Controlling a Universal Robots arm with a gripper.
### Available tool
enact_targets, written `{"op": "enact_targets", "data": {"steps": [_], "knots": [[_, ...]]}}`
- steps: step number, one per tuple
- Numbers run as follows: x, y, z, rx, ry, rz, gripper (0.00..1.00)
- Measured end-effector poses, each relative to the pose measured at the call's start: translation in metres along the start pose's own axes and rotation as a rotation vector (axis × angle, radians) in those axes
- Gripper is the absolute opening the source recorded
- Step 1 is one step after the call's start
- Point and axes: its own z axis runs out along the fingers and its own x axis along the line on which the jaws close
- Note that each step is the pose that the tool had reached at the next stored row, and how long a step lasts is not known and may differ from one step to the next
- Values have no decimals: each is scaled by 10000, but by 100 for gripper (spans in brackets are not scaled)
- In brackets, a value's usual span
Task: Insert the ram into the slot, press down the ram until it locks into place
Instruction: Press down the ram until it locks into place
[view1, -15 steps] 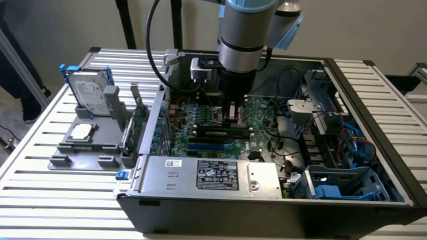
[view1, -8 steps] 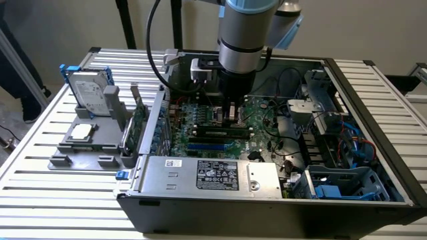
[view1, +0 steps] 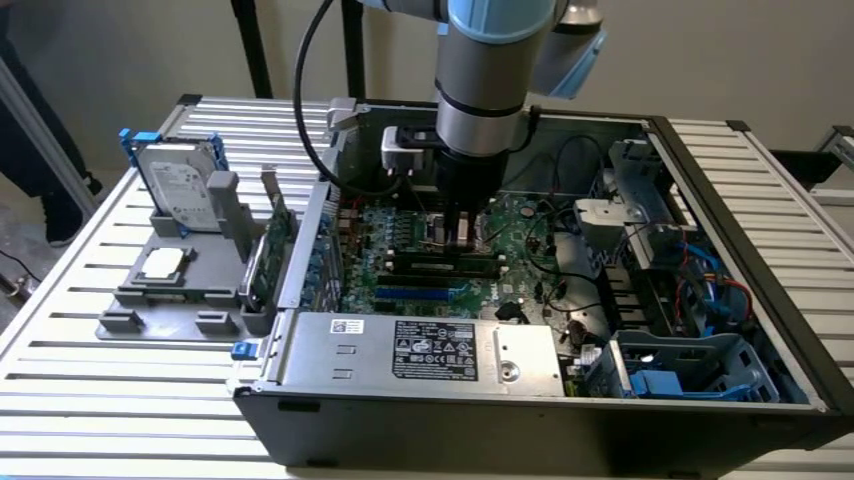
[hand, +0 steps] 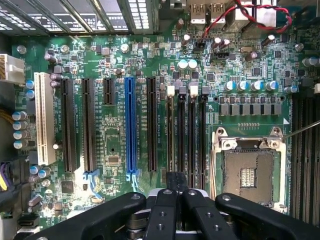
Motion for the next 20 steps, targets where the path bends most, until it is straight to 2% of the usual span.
{"op": "enact_targets", "data": {"steps": [5,7,13,20], "knots": [[3,0,62,30,7,1,11],[-2,-1,-4,44,-17,0,11],[-2,0,-276,16,-8,-1,11],[-2,-1,-282,9,-11,0,11]]}}
